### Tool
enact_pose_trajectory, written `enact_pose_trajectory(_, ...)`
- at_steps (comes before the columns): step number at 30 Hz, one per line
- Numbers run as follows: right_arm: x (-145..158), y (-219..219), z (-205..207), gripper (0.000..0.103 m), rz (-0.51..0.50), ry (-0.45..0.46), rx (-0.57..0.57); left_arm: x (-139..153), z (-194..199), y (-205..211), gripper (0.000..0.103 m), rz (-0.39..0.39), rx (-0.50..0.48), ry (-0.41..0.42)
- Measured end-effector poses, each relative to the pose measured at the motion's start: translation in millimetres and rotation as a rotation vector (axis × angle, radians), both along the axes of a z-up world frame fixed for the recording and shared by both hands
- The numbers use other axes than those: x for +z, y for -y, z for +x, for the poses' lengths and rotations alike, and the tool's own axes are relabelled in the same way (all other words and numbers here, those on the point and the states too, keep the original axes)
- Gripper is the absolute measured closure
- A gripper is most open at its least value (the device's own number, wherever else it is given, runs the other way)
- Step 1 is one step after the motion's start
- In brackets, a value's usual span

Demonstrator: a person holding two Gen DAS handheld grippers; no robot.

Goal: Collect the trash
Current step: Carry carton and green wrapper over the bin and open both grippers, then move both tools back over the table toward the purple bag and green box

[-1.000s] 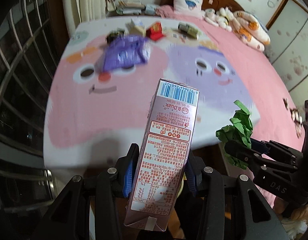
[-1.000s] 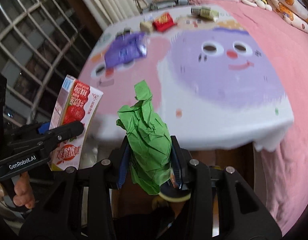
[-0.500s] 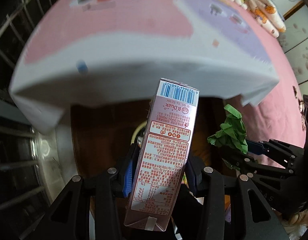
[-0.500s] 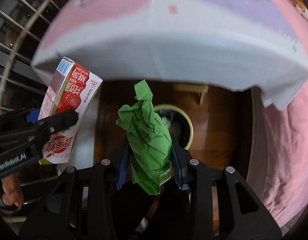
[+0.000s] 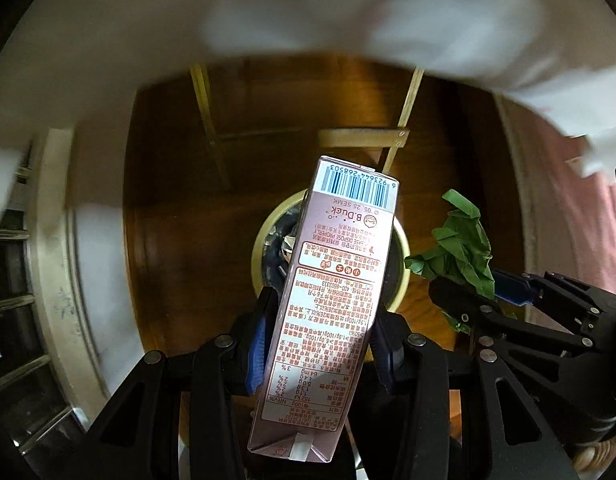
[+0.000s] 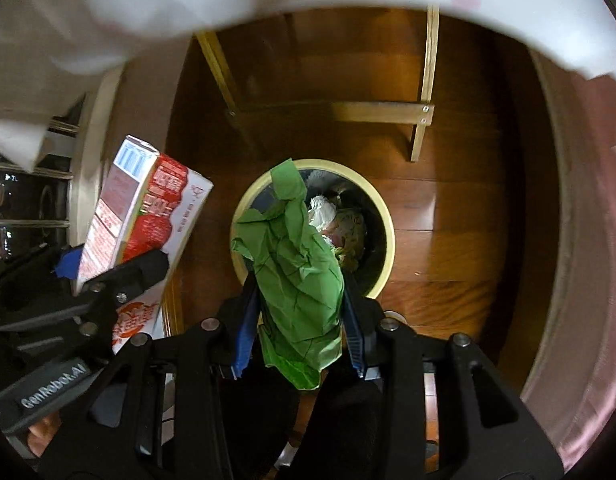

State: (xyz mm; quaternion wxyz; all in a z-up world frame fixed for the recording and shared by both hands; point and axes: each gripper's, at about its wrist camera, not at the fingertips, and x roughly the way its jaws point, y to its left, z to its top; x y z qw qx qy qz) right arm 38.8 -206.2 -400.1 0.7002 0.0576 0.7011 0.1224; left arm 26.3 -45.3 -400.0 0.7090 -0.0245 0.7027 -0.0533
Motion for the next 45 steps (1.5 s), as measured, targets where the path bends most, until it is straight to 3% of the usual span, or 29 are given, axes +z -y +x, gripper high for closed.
enact_pose_trajectory(4,-42.2,6.9,12.5,0.067,0.004,-0.03,-0.012,-48.2,13.1,14.6,0.06,0.026,0.019,-0.021)
enact_pose_trajectory(9,-80.4,8.5,21.2,0.061,0.018,-0.083,-0.004,-81.9,16.3,8.2,0.056,0.011,0.075,-0.026)
enact_pose_trajectory(12,-98.8,6.2,26.3,0.058,0.01,-0.108,0.017,-99.2,19.3,-1.9,0.037,0.015,0.118,-0.021)
enact_pose_trajectory(14,-106.5,3.9,29.0,0.048,-0.011,-0.11,0.042,-107.7,18.3,-13.9,0.014,0.016,0.157,-0.017)
enact_pose_trajectory(16,-108.8,5.4,29.9,0.036,0.002,-0.121,0.051,-109.2,16.8,-27.8,0.01,0.002,0.2,-0.015)
enact_pose_trajectory(22,-99.3,-4.2,28.9,0.036,-0.034,-0.11,0.119,-88.8,6.7,-46.2,0.01,0.025,0.255,0.026)
enact_pose_trajectory(24,-82.5,-9.1,24.6,0.036,-0.038,-0.11,0.132,-77.9,4.7,-47.7,0.01,0.027,0.269,0.042)
enact_pose_trajectory(30,-28.4,-12.7,17.5,0.036,-0.027,-0.075,0.133,-13.5,0.1,-51.6,0.01,0.031,0.272,0.088)
enact_pose_trajectory(41,140.6,-0.2,7.9,0.036,0.028,0.082,0.049,187.3,6.5,-42.8,0.01,0.026,0.066,0.259)
enact_pose_trajectory(45,202.9,3.1,4.4,0.036,0.033,0.156,0.021,247.6,16.6,-40.0,0.01,0.005,-0.002,0.318)
